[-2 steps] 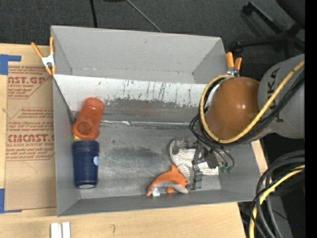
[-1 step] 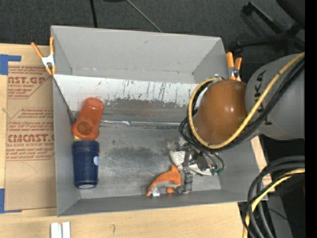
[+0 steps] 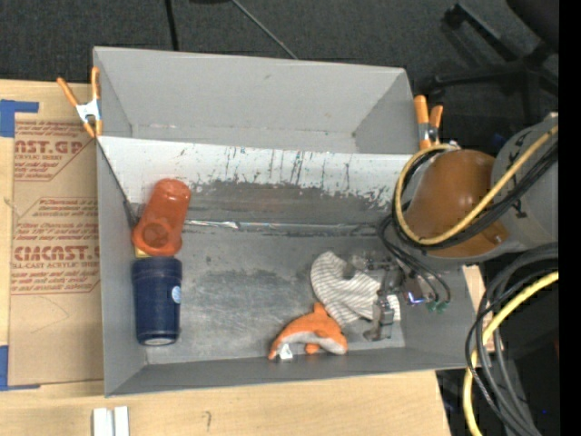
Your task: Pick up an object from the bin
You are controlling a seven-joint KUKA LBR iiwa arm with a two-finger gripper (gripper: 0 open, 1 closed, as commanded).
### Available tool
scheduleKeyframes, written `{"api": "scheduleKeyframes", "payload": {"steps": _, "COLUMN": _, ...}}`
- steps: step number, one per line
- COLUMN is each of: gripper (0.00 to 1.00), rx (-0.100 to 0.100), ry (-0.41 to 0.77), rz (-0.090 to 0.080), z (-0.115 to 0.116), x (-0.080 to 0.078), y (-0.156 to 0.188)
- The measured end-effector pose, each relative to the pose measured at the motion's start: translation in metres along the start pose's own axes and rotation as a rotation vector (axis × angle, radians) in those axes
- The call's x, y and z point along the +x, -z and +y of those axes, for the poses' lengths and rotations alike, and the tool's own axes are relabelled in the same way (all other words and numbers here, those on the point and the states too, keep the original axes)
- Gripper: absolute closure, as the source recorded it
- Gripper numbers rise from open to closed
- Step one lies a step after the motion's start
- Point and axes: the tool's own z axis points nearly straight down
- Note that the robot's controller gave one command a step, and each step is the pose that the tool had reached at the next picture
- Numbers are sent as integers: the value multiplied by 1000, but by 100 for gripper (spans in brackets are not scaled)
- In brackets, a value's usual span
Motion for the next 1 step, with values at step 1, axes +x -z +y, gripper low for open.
{"api": "scheduleKeyframes", "payload": {"steps": 1, "gripper": 100, "rx": -2, "ry": 47, "rz": 2, "z": 76, "x": 14, "y": -29}}
